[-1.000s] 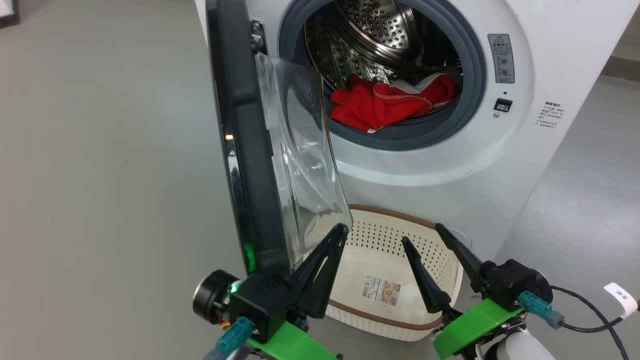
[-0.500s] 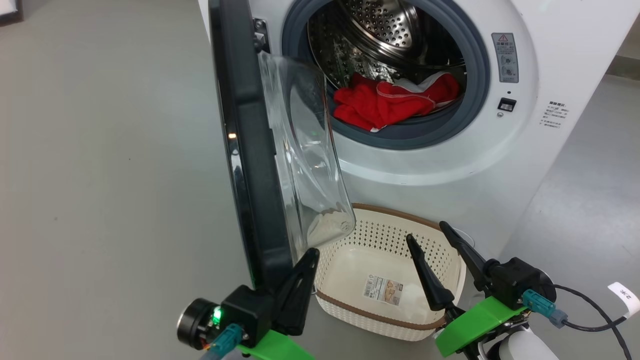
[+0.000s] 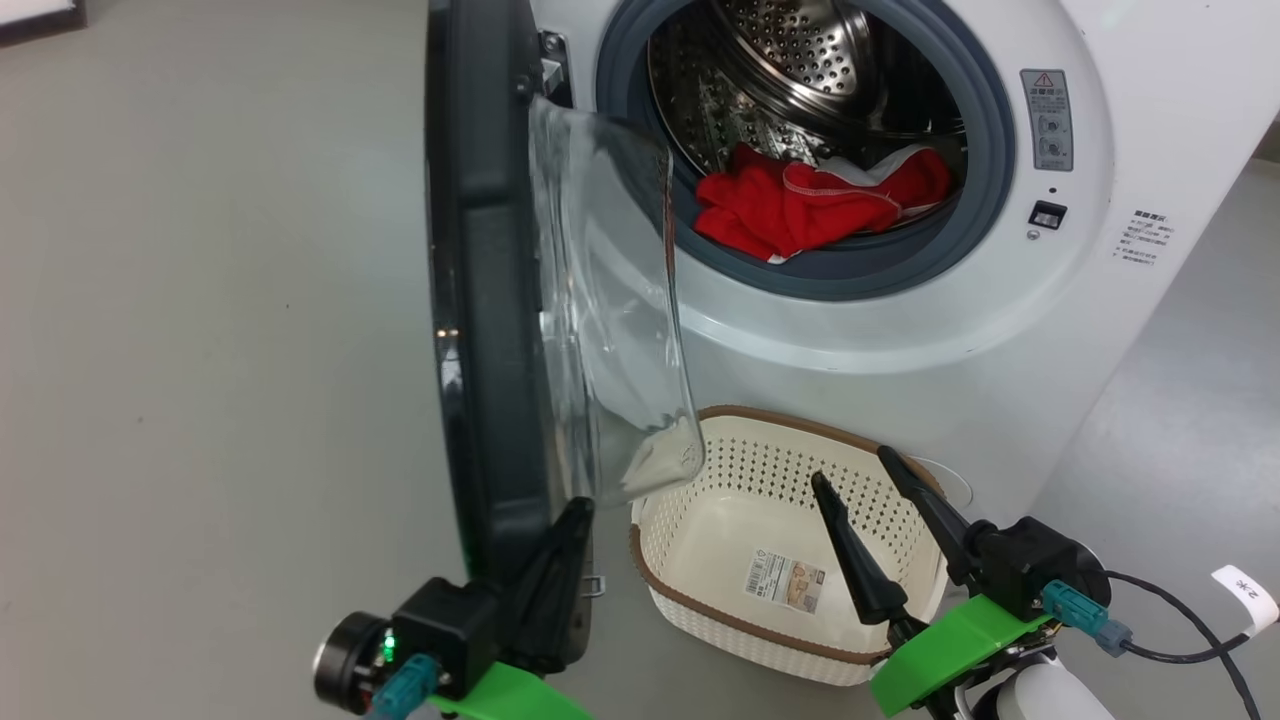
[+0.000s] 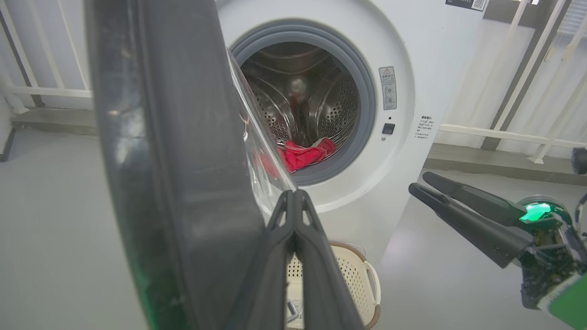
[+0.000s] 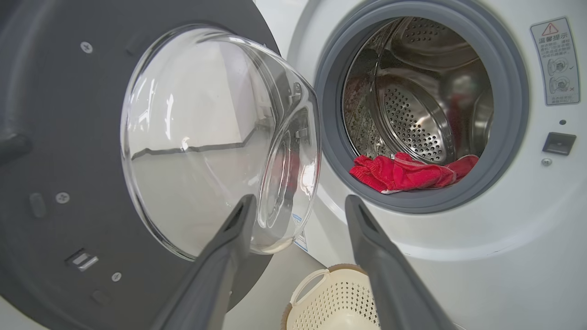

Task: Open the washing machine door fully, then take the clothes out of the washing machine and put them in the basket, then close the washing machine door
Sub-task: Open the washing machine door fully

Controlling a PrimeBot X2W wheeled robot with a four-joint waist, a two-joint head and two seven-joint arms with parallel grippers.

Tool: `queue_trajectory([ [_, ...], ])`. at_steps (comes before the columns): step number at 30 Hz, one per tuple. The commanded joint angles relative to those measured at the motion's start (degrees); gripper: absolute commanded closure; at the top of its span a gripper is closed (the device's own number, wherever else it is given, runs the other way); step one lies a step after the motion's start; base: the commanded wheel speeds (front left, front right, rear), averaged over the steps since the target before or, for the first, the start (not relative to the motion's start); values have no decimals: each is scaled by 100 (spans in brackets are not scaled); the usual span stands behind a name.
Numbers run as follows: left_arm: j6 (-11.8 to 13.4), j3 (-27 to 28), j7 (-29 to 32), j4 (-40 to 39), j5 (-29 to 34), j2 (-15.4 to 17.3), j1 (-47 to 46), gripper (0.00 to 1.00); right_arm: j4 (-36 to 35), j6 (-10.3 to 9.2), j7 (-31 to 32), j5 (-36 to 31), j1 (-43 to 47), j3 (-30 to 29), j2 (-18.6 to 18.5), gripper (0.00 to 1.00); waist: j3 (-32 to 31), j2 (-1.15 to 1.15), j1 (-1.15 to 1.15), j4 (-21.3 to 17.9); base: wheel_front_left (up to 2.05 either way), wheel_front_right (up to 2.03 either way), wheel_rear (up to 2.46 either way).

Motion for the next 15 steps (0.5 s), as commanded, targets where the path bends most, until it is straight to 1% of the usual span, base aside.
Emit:
queue_trajectory([
  [1, 175, 399, -37, -126, -44, 173, -62, 100, -120, 20, -37, 15, -263, 144, 28, 0, -7, 0, 0, 19, 0, 0, 0],
  [10, 454, 760, -21, -260, -59, 411, 101, 100, -92, 20, -37, 18, -269, 138, 28, 0, -1, 0, 0, 119, 0, 0, 0],
  [15, 603, 1062, -81, -221, -120, 549, 135, 100, -76, 20, -37, 17, -286, 147, 28, 0, 23, 0, 0, 169, 0, 0, 0],
])
